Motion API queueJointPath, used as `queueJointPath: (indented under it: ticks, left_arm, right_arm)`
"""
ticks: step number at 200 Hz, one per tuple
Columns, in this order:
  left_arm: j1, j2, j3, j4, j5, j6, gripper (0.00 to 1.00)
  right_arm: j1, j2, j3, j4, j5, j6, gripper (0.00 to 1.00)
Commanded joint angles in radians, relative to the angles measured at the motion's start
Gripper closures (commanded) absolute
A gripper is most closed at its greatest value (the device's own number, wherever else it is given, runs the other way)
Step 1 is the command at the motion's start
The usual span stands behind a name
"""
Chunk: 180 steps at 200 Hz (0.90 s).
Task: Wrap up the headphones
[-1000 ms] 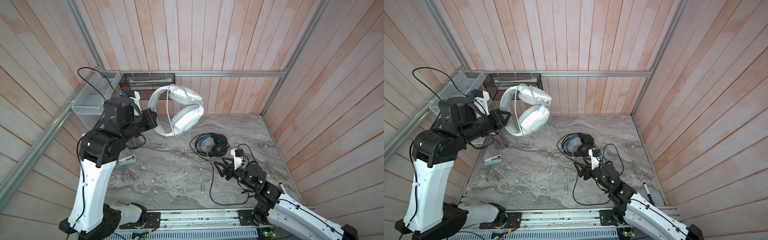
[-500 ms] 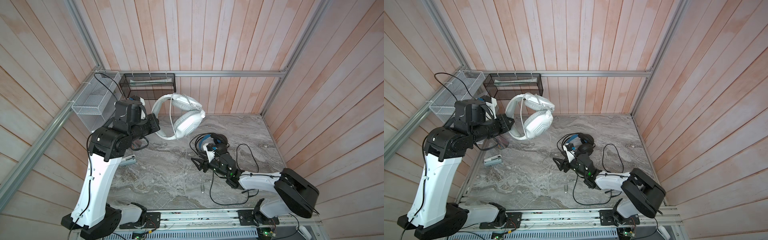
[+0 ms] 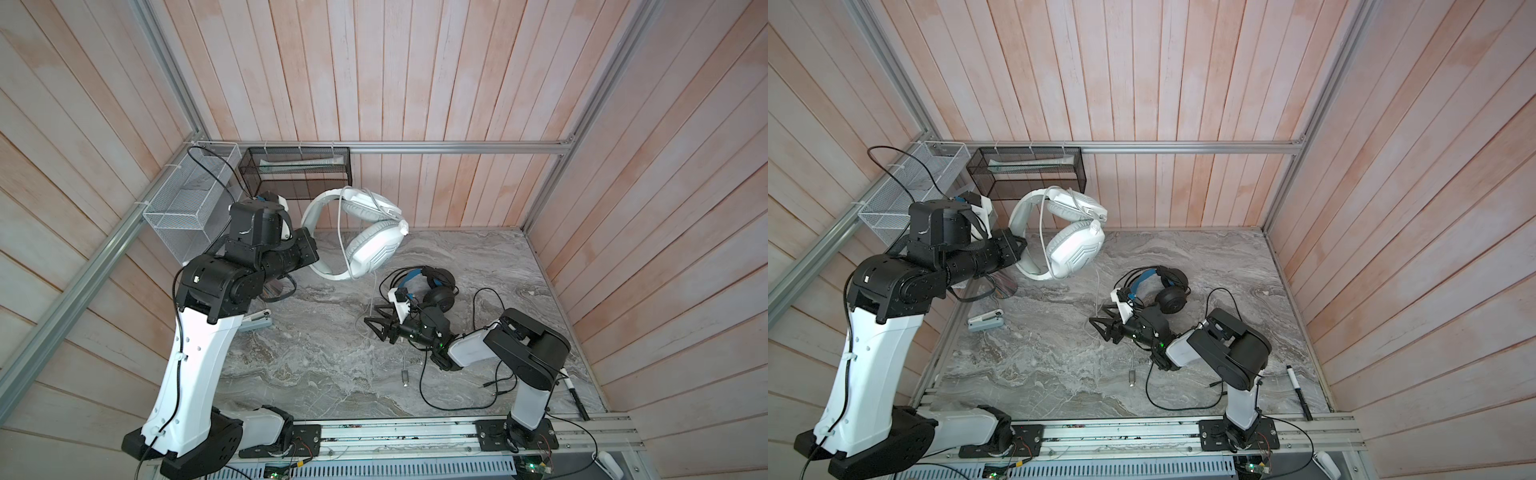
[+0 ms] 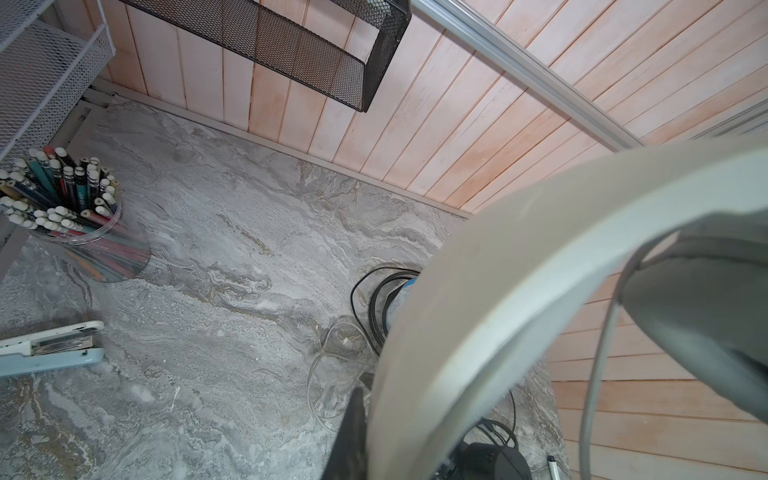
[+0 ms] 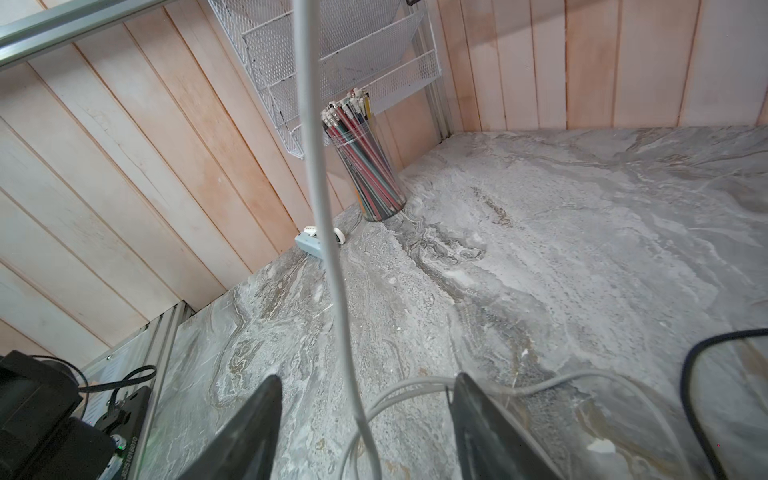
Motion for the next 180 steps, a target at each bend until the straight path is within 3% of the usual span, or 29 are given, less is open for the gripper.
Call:
queueJointPath:
  ticks: [1, 37, 66, 116, 145, 180]
  left_arm:
    - [0.003, -0.004, 0.037, 0.073, -0.012, -0.027, 1.00]
    - [0.004, -0.004, 0.015, 0.087, -0.036, -0.021, 1.00]
    - [0.020, -0.005, -0.017, 0.114, -0.070, -0.012, 1.00]
    - [0.036, 0.001, -0.067, 0.164, -0.222, 0.033, 1.00]
    - [0.046, 0.030, -0.114, 0.203, -0.305, 0.048, 1.00]
    - [0.118, 0.072, -0.197, 0.278, -0.304, 0.068, 1.00]
  right_arm:
    - [0.023, 0.051, 0.037, 0.049, -0.012, 0.020, 0.46]
    - [0.037, 0.077, 0.030, 0.034, 0.006, 0.031, 0.85]
    - [0.069, -0.007, -0.011, -0.053, 0.053, -0.011, 1.00]
    - [0.182, -0.229, -0.133, -0.259, 0.116, -0.068, 1.00]
    - [0.324, -0.364, -0.112, -0.521, 0.221, -0.167, 1.00]
    - [0.450, -0.491, -0.022, -0.853, 0.266, -0.253, 1.00]
